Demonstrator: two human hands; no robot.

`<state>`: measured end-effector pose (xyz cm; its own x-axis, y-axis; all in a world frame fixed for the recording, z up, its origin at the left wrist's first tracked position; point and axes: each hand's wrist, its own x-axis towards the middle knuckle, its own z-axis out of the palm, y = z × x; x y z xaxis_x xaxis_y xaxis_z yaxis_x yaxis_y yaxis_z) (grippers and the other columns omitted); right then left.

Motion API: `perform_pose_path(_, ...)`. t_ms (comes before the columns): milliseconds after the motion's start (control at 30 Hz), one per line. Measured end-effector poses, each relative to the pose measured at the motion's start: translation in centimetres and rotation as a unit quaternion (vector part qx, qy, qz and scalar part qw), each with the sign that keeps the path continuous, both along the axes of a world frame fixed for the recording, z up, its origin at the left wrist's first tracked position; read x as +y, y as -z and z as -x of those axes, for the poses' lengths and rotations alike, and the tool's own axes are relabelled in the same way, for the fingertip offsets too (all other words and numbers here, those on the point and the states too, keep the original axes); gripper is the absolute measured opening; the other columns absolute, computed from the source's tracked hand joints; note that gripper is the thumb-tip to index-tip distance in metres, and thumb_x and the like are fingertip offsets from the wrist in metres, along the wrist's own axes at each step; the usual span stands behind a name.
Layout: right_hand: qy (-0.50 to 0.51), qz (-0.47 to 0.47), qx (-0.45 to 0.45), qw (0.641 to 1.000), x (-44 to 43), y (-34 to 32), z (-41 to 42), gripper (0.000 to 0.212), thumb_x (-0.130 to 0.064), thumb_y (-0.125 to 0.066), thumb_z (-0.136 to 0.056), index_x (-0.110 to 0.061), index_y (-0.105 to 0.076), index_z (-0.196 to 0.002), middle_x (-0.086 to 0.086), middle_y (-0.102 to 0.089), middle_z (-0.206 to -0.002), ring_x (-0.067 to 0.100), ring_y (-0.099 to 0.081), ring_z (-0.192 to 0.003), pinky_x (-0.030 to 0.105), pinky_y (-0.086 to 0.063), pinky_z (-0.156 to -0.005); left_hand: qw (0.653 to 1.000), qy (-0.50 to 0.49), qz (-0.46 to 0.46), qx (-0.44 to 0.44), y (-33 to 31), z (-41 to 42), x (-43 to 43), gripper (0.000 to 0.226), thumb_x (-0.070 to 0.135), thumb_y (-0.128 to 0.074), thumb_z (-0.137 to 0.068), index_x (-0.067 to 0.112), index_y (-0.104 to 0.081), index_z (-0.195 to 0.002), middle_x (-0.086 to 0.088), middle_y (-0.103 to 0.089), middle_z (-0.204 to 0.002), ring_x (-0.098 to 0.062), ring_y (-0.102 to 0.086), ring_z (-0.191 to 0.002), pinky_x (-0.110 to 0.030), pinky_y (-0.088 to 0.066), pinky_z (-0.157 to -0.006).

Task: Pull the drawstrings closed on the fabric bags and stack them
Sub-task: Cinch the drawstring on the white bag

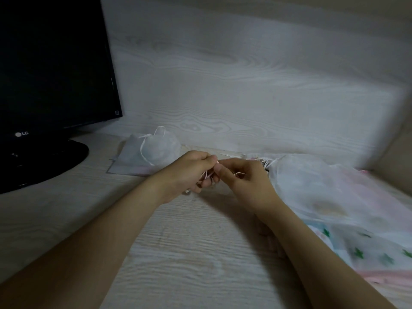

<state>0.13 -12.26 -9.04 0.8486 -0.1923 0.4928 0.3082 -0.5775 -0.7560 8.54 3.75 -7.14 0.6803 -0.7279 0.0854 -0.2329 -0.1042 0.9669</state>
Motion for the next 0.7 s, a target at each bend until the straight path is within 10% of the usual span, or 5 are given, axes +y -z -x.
perform_pose_path(167, -0.005, -0.047, -0.007, 0.999, -0.3, -0.1, 0.2, 0.021, -0.017, -0.075, -0.095, -0.007, -0.08, -0.078, 0.001, -0.075, -0.069, 0.006, -0.063, -0.066, 0.023, -0.05, -0.07, 1.0, 0.009, -0.004, -0.019, 0.2, -0.2, -0.1, 0.024, 0.027, -0.049, -0.111, 0.016, -0.063, -0.095, -0.006, -0.075, -0.083, -0.016, -0.051, -0.066, -0.027, -0.032, -0.051)
perform_pose_path(333, 0.04, -0.086, -0.006, 0.995, -0.4, -0.2, 0.0, 0.019, -0.027, -0.078, -0.092, -0.012, -0.08, -0.082, 0.006, -0.078, -0.079, 0.025, -0.072, -0.078, 0.039, -0.056, -0.078, 0.998, 0.015, 0.012, -0.057, 0.3, -0.8, 0.8, 0.014, 0.023, -0.072, -0.101, 0.015, -0.073, -0.113, -0.007, -0.081, -0.099, -0.027, -0.075, -0.085, -0.043, -0.052, -0.073)
perform_pose_path(700, 0.153, -0.023, -0.006, 0.988, -0.6, -0.2, 0.0, 0.015, -0.018, -0.065, -0.091, -0.017, -0.066, -0.076, -0.011, -0.057, -0.06, 0.004, -0.049, -0.056, 0.024, -0.044, -0.062, 0.981, -0.121, 0.144, -0.051, 0.4, -2.1, 1.3, 0.016, -0.003, -0.081, -0.087, -0.002, -0.078, -0.103, -0.022, -0.079, -0.094, -0.03, -0.08, -0.091, -0.025, -0.063, -0.076)
